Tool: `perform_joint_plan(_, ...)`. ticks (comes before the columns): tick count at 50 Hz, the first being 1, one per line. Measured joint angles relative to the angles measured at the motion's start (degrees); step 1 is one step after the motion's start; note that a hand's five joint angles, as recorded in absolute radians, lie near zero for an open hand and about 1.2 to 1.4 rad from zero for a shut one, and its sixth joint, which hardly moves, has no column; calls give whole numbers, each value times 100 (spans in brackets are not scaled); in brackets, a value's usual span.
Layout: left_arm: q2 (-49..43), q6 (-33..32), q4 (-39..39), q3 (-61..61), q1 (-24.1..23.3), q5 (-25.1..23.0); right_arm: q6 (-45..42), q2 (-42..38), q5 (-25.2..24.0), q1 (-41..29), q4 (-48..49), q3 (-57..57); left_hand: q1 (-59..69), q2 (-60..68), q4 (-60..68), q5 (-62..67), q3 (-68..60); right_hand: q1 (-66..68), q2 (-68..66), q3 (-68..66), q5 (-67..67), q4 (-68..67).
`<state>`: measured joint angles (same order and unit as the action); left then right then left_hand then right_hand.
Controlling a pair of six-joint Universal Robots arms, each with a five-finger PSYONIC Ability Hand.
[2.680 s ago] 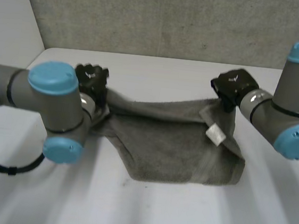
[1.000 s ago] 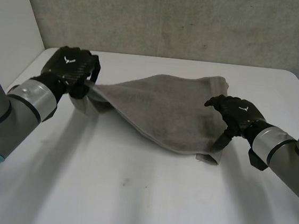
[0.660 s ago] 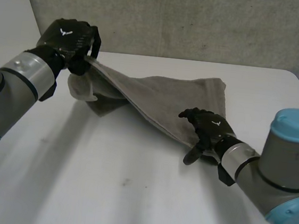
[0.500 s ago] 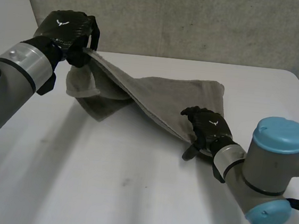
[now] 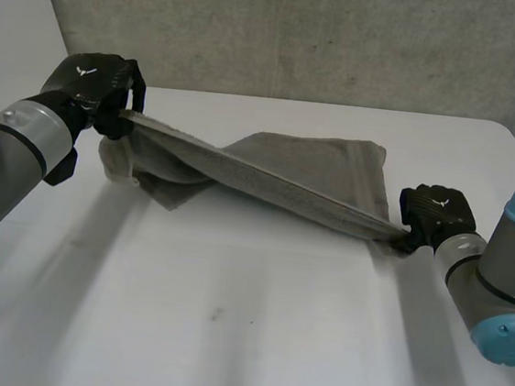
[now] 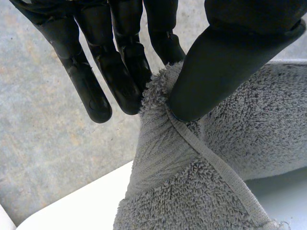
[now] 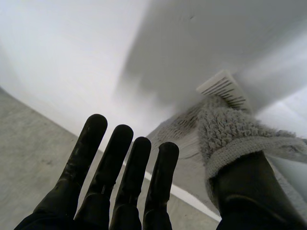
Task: Fold the towel.
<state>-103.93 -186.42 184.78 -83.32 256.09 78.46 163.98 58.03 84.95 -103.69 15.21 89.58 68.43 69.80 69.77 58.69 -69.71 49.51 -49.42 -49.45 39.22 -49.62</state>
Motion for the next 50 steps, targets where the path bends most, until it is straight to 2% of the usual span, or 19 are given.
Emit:
perform_joint_plan(4, -38, -1, 3, -27, 53, -4, 50, -42, -165, 83, -238, -88, 0, 0, 0, 0, 0, 512, -516, -457, 448, -443)
perform_joint_plan(6, -51, -2, 3, -37, 72, -7, 67, -66, -205, 116, -302, -123, 0, 0, 0, 0, 0, 1258, -1256, -1154, 1156, -1139)
perform_joint_plan(7, -62, -3, 1, -50, 85, -8, 81, -75, -233, 143, -344, -156, 0, 0, 0, 0, 0, 2282, -2273, -2163, 2192, -2157)
perform_joint_plan(9, -73, -8, -4, -79, 98, -12, 94, -62, -270, 170, -400, -207, 0, 0, 0, 0, 0, 2672, -2709, -2680, 2718, -2676)
perform_joint_plan(14, -72, -33, -13, -164, 114, -27, 99, 173, -439, 206, -662, -359, 11, 0, 0, 22, 0, 2676, -2721, -2732, 2760, -2727)
perform_joint_plan(22, 67, -58, -41, -194, 147, -58, 13, 1337, -1165, 390, -1558, -879, 22, 1, 0, 33, 0, 2687, -2721, -2732, 2761, -2727)
perform_joint_plan(27, 503, -62, -125, -127, 152, -69, -216, 2107, -1482, 488, -2439, -1590, 23, 1, 1, 33, 0, 2695, -2721, -2732, 2780, -2727)
perform_joint_plan(36, 1391, -114, -614, 241, 156, -71, -1001, 2685, -1531, 551, -3812, -2914, 25, 1, 3, 33, -1, 2700, -2721, -2732, 2801, -2727)
perform_joint_plan(43, 1390, -270, -1129, 649, 166, -76, -1506, 2531, -1431, 548, -4500, -3724, 24, 1, 4, 33, -1, 2701, -2721, -2732, 2801, -2727)
perform_joint_plan(50, 105, -1016, -1515, 1010, 114, -41, -1905, 1423, -1224, 410, -5062, -4421, 26, 1, 6, 33, -1, 2702, -2721, -2732, 2801, -2728)
